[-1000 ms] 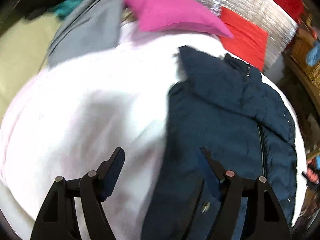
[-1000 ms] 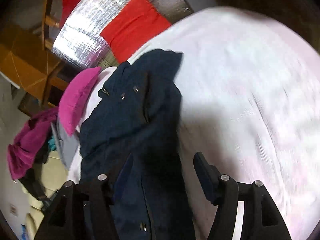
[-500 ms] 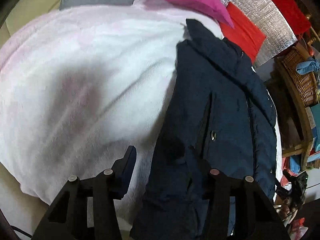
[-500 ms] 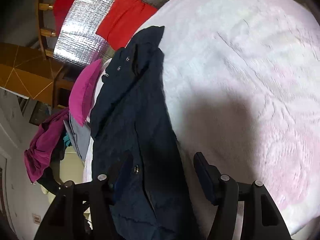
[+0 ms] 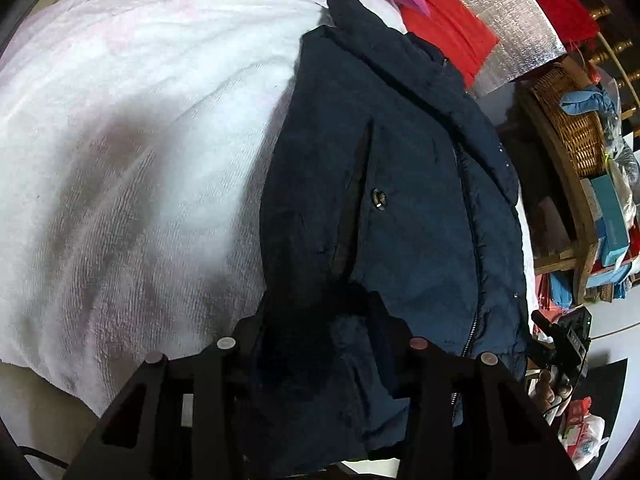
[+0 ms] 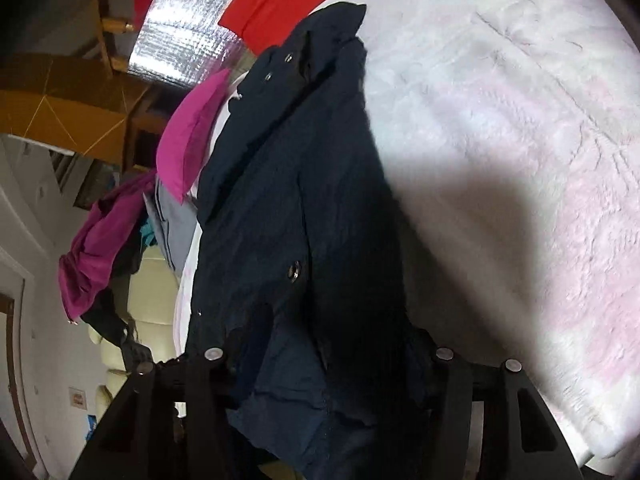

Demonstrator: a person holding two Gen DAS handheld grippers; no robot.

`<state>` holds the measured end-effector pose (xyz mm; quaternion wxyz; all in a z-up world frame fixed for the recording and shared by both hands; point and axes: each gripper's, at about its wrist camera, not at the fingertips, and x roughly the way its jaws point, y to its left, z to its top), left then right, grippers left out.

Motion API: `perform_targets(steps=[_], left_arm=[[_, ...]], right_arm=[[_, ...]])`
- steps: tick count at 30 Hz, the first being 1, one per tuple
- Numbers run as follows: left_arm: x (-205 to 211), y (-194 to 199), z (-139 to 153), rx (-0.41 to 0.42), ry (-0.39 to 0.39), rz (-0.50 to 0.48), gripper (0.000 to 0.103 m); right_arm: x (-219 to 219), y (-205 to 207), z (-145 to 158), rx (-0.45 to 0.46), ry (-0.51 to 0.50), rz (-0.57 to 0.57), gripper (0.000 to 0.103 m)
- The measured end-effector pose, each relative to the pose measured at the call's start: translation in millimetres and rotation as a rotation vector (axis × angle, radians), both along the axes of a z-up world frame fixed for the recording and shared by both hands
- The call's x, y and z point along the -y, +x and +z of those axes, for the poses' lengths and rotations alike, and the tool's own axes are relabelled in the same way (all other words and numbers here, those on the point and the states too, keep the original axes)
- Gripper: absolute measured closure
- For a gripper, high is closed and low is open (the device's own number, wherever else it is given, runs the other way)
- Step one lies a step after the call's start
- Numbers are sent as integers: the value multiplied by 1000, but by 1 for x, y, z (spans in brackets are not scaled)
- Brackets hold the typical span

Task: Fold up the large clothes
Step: 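Grasp the jacket hem with both tools and lift it up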

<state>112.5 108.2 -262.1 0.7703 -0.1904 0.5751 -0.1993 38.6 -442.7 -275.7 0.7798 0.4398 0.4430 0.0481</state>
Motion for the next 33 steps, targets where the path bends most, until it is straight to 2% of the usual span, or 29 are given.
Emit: perform_targets(steps=[2,6,7,8,10,11,12,14,19,23,30,32,33], left_arm=[[3,2,-3,-19,27,3,58],[5,2,-3,-16,12,0,59],[4,2,-3,-15,8,4,62],[5,1,-2,-12,2,3,74],[6,-1,0,3,-16,-3,84],[6,-3,3,18,-18,-9,87],[5,-5,5,29,-16,-14,89],[6,-9,9,56,-20,-13,91],[1,-25,19,97,-74,-1,93],[0,-46,25,103,-74,-33,93],[6,-68,27,85,-62,-77,93],[11,-64,23,70,-24,-84,92],[14,-59,19,50,7,-80,84]], right_arm=[[-2,-1,-3,-12,-8,-17,41],[-6,-2,-1,-6,-33,-30,41],[-7,-3,-1,-3,-41,-35,41],[-9,-3,-1,2,-55,-38,44],[-12,-4,0,-10,-106,-37,75],[-13,-3,-1,-24,-128,-28,79],[-14,-3,-4,-33,-116,-16,88],[-12,-3,-7,-36,-78,-13,90],[-17,-9,-1,-18,-89,-10,93],[-18,-21,6,-19,-97,-7,93],[-10,-51,12,-55,-85,22,93],[-8,-52,9,-75,-81,28,90],[-7,-52,7,-83,-82,30,89]])
